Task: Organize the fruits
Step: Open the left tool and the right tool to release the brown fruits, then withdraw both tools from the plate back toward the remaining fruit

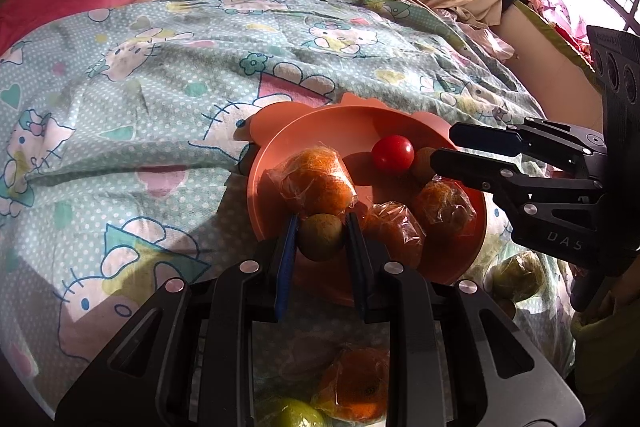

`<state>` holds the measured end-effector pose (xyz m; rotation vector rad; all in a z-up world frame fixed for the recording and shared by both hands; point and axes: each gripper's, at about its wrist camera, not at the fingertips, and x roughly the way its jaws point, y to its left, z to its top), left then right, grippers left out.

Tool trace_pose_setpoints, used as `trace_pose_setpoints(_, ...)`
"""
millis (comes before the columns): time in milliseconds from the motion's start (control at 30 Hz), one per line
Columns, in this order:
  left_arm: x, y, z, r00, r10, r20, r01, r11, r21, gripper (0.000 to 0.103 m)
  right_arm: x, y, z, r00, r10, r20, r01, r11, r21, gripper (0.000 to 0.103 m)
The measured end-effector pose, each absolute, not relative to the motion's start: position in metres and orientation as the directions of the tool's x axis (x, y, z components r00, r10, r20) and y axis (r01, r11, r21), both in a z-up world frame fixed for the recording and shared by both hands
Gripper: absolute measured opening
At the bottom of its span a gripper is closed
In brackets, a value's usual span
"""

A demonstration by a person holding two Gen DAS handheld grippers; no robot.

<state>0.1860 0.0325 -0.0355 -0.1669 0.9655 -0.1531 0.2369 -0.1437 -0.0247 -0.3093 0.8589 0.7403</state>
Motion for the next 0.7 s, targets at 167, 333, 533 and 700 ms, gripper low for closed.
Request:
trace_pose_setpoints(167,0.186,0.033,-0.035,0.558,-0.203,-0.804,0.059,0.977,-0.206,0.017,0.231,-0.153,-0.019,0.438,0.477,-0.762,-0.694,0.718,0.051,0.041)
trace_pose_setpoints(333,0.186,0.034,-0.035,0.558,-0.202,-0.805,0.060,0.977,-0.204,0.017,0.226,-0.160,-0.014,0.451,0.476,-0.755,-0.691,0.722,0.042,0.045)
trace_pose_setpoints(533,0.185,0.034,-0.034,0.560,-0.206,-0.803,0.059,0.976,-0.209,0.018,0.222,-0.166,-0.011,0.463,0.473,-0.749,-0.685,0.727,0.036,0.049)
trace_pose_setpoints(700,0.181,0.034,-0.030,0.565,-0.209,-0.798,0.059,0.975,-0.214,0.022,0.219,-0.171,-0.010,0.471,0.474,-0.744,-0.679,0.733,0.038,0.051)
